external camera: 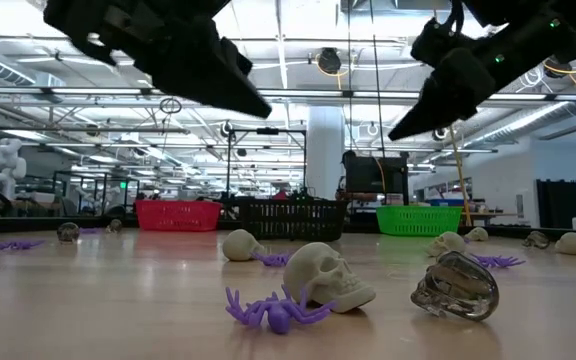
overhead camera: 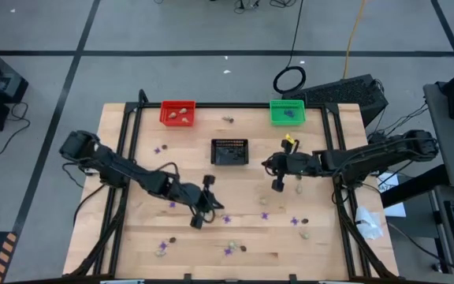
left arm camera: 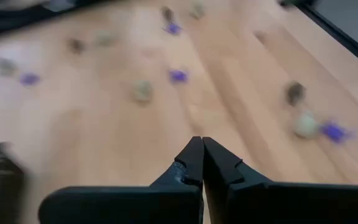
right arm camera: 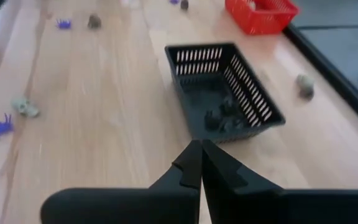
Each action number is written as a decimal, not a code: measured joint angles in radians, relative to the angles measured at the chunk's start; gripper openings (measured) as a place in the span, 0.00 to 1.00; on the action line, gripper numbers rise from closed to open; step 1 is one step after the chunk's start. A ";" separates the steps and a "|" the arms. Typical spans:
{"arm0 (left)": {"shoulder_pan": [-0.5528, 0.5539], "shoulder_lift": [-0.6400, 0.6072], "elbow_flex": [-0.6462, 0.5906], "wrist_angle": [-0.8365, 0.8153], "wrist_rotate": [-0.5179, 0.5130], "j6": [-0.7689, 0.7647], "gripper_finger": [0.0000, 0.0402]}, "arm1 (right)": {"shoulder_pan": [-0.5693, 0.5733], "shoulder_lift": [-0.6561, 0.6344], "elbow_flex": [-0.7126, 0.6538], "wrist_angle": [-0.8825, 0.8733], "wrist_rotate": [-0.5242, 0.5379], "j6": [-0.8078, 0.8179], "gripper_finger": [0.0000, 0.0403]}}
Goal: Sort Halloween decoration
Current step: Put the white skull toy into the orange bin
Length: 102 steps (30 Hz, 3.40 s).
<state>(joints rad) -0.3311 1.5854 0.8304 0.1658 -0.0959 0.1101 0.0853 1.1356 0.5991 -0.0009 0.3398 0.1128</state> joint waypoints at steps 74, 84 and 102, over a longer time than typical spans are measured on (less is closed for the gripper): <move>-0.087 0.296 0.252 -0.023 0.085 0.000 0.14 | -0.064 0.055 -0.001 0.146 -0.005 0.022 0.00; -0.046 -0.025 0.253 -0.384 -0.153 -0.050 0.14 | -0.050 0.055 -0.001 0.140 -0.004 0.022 0.00; 0.407 -0.384 0.233 -0.986 -0.485 -0.365 0.14 | -0.050 0.055 -0.001 0.140 -0.003 0.024 0.00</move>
<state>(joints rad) 0.0754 1.2017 1.0636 -0.8206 -0.5808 -0.2553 0.0349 1.1908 0.5980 0.1392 0.3370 0.1364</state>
